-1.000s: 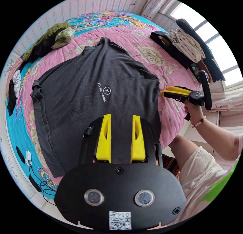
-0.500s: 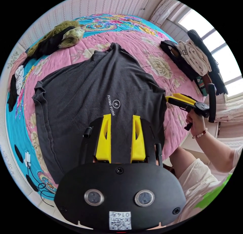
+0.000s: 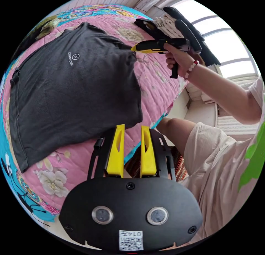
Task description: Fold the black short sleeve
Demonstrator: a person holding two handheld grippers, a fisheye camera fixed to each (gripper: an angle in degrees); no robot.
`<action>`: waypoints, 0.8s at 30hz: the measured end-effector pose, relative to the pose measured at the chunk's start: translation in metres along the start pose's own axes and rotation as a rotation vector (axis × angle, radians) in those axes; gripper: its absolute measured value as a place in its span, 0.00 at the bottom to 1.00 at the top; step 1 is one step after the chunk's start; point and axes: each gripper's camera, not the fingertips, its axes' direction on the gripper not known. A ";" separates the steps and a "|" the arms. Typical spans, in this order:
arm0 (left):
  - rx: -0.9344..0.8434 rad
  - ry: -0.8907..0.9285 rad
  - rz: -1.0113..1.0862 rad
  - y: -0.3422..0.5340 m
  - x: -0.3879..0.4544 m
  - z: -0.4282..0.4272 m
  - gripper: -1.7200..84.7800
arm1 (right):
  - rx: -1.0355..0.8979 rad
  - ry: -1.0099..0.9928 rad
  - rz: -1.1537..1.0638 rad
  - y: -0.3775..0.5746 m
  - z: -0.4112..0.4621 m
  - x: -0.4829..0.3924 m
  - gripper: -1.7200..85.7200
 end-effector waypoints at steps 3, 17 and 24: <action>0.037 -0.146 0.087 -0.003 0.013 0.015 0.13 | -0.003 0.009 -0.001 0.007 -0.004 0.000 0.17; -0.285 0.097 0.107 -0.030 0.000 -0.008 0.07 | -0.052 -0.044 -0.056 0.010 -0.013 0.008 0.15; -0.280 0.121 0.108 -0.012 0.016 -0.011 0.20 | -0.067 -0.047 -0.062 0.009 -0.011 0.016 0.14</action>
